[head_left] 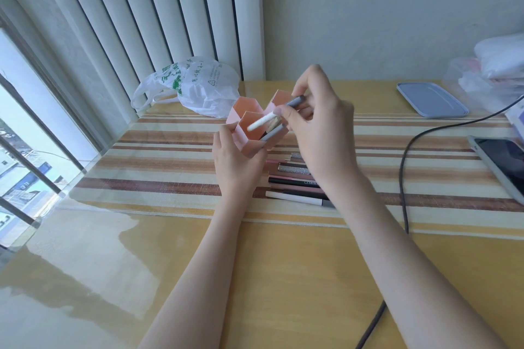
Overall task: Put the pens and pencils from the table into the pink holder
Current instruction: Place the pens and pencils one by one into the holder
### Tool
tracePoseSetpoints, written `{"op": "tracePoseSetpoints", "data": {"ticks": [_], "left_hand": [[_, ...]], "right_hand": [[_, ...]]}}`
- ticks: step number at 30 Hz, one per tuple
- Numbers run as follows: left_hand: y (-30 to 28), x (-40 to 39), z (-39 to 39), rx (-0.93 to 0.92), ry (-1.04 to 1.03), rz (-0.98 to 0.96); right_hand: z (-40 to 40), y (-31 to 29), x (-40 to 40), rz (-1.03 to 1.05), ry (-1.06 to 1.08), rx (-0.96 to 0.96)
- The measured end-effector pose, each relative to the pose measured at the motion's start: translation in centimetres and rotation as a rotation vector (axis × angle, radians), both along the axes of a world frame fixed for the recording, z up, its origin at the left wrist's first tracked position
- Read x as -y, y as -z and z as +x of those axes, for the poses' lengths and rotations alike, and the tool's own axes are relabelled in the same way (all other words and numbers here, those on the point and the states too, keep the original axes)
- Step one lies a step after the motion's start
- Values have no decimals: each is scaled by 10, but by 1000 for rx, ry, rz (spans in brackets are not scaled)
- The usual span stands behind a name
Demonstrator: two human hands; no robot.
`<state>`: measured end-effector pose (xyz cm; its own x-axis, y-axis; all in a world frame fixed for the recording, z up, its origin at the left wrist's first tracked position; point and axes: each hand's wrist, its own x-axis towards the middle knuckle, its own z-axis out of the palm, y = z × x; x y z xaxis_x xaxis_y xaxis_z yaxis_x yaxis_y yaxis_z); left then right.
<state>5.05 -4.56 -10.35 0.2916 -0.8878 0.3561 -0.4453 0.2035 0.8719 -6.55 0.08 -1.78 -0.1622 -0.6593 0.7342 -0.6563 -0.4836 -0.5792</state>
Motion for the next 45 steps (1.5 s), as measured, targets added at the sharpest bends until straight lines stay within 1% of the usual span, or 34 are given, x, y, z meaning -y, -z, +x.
{"op": "tracePoseSetpoints", "data": {"ticks": [6, 11, 13, 17, 19, 21, 24, 28, 29, 30, 33, 35, 37, 42, 45], "left_hand": [[1, 0, 0, -6, 5, -12], [0, 0, 0, -8, 1, -19], [0, 1, 0, -3, 2, -21], [2, 2, 0, -6, 7, -14], [3, 3, 0, -6, 4, -17], [3, 4, 0, -17, -4, -9], [3, 4, 1, -31, -7, 7], [3, 3, 2, -39, -7, 18], [2, 3, 2, -44, -10, 21], [2, 3, 3, -47, -13, 22], [2, 3, 3, -52, -13, 28], [2, 3, 3, -49, -12, 25], [3, 3, 4, -45, -14, 22], [2, 3, 4, -45, -4, 25], [2, 3, 4, -40, -3, 16]], "right_hand": [[6, 16, 7, -48, 19, -113], [7, 13, 6, -19, -2, -24], [8, 16, 7, -22, 4, -103], [16, 30, 13, 92, -22, -274], [20, 37, 16, 94, 16, -402], [20, 40, 19, 88, 52, -466], [15, 37, 19, 109, 26, -416], [5, 20, 12, 113, -24, -229], [1, 14, 10, 161, -34, -227], [-3, 9, 8, 247, -30, -268], [-16, 1, 2, 674, -35, -506], [-19, 3, -1, 906, -121, -578], [-18, 8, -1, 992, -143, -612], [-14, 16, 2, 1122, -68, -750], [-13, 18, 1, 1144, -27, -802]]}}
